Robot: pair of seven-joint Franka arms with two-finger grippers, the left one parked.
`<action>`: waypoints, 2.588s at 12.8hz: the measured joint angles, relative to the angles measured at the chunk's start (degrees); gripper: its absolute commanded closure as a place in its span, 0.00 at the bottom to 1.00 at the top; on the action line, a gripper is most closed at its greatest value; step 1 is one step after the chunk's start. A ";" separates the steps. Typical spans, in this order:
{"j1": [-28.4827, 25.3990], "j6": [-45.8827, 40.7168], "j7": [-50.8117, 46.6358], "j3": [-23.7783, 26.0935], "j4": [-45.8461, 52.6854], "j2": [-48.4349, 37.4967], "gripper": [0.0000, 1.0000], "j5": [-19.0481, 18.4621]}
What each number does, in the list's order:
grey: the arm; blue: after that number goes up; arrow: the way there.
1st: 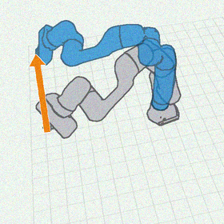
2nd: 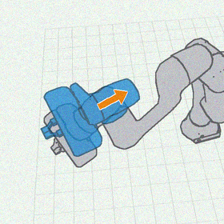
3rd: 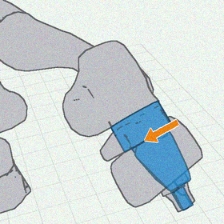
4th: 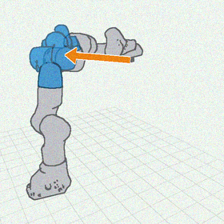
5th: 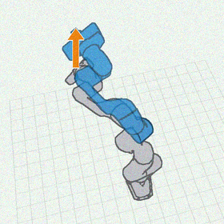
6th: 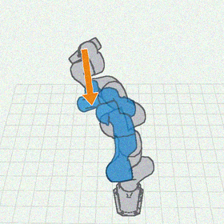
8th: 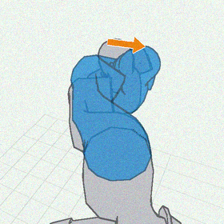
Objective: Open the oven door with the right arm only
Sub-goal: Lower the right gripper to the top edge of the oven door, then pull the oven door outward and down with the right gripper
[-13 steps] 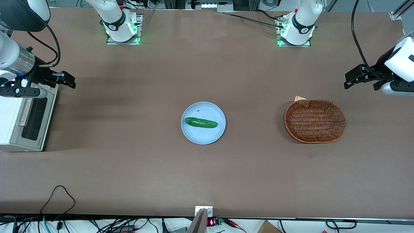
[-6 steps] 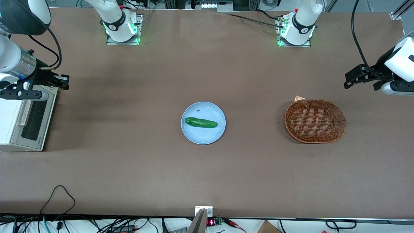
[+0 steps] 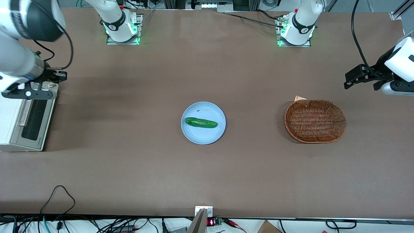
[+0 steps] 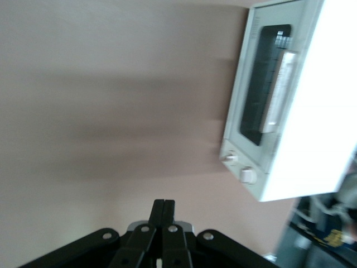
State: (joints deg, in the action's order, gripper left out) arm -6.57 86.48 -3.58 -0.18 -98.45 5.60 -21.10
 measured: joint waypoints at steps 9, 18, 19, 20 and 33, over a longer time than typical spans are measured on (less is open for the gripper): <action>0.71 12.13 -19.89 -0.90 -6.48 15.11 0.98 -35.11; 7.24 20.61 -32.89 -1.17 -10.73 17.20 0.98 -47.20; 7.75 20.93 -33.32 -1.17 -11.12 17.20 0.98 -47.71; 8.02 21.06 -33.64 -1.17 -11.39 17.20 0.98 -47.88; 9.00 22.57 -35.71 -1.12 -12.92 17.64 0.99 -48.05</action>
State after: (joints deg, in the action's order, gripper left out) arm 2.42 109.05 -39.29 -1.30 -111.37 23.23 -69.16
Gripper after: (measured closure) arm 0.987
